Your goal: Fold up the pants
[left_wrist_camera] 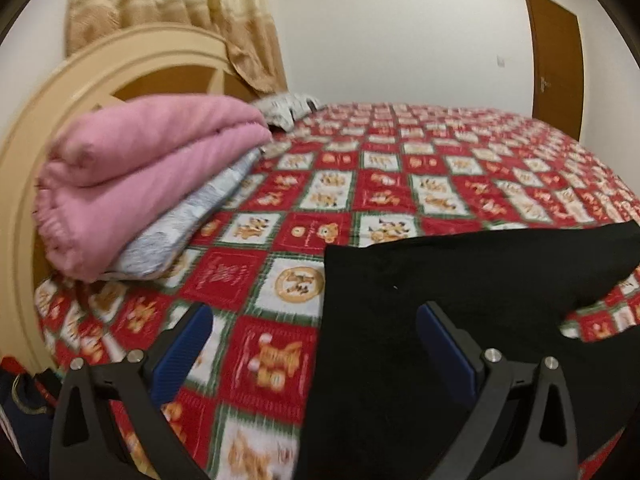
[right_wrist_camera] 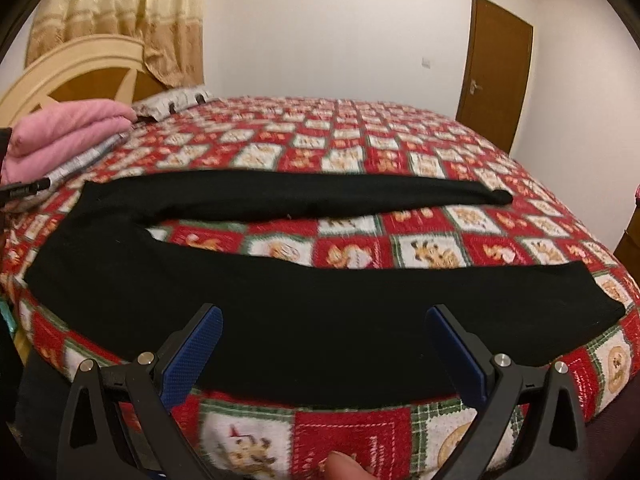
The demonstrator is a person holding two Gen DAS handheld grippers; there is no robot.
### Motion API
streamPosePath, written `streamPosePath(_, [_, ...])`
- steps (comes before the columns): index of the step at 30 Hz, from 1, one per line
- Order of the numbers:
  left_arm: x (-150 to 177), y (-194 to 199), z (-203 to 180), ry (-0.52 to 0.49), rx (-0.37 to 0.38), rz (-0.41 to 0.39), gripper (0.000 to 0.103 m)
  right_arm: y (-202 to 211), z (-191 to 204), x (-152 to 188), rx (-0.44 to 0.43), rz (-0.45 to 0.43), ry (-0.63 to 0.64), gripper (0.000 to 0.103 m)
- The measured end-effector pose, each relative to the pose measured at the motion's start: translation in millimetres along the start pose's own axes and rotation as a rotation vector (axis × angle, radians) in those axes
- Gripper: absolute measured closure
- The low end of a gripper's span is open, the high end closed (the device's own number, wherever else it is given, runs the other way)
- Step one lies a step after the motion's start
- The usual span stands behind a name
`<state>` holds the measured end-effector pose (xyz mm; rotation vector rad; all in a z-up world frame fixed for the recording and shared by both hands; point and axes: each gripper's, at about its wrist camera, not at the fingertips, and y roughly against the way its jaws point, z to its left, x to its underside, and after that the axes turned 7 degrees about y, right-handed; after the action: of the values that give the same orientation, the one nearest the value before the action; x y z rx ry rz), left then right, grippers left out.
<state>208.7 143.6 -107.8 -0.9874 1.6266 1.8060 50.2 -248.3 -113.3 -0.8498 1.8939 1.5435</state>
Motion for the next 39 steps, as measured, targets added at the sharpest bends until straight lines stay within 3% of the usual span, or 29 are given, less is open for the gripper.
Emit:
streamPosePath(4, [-16.0, -51.1, -4.2, -0.011, 0.025, 0.075, 0.001, -13.0, -14.4, -1.5, 0.012, 0.029, -0.022, 0.001])
streamPosePath(8, [-26.5, -93.7, -10.7, -0.054, 0.026, 0.136, 0.013, -23.6, -33.8, -3.1, 0.054, 0.048, -0.032, 0.001])
streamPosePath(12, [-34.3, -122.3, -4.3, -0.027, 0.063, 0.202, 0.025, -31.3, -56.4, -4.3, 0.078, 0.063, -0.055, 0.001])
streamPosePath(15, [-34.7, -134.4, 0.4, 0.005, 0.118, 0.242, 0.045, -35.7, -74.7, -8.4, 0.093, 0.059, -0.074, 0.001])
streamPosePath(18, [-32.3, -138.5, 2.4, 0.025, 0.204, 0.253, 0.072, -43.3, -103.1, -17.0, 0.086, 0.063, -0.122, 0.002])
streamPosePath(19, [-32.3, -139.0, 2.2, 0.026, 0.213, 0.252, 0.074, -45.8, -111.2, -20.8, 0.086, 0.067, -0.129, 0.005])
streamPosePath(29, [-36.6, -141.8, -4.7, -0.028, 0.196, 0.26, 0.076, -77.4, -239.6, -75.2, 0.189, 0.067, -0.245, 0.007])
streamPosePath(31, [-37.0, -143.3, -6.3, -0.033, 0.198, 0.246, 0.076, -93.9, -262.3, -84.9, 0.224, 0.085, -0.233, 0.022])
streamPosePath(32, [-37.6, -144.6, -5.8, -0.034, 0.204, 0.24, 0.076, -102.3, -271.9, -88.4, 0.234, 0.101, -0.228, 0.025])
streamPosePath(36, [-39.6, -151.0, 0.1, 0.006, 0.244, 0.261, 0.076, -136.3, -308.7, -102.6, 0.277, 0.14, -0.212, 0.027])
streamPosePath(39, [-40.9, -152.5, -0.3, 0.007, 0.248, 0.267, 0.076, -165.9, -334.0, -112.4, 0.24, 0.174, -0.239, 0.027])
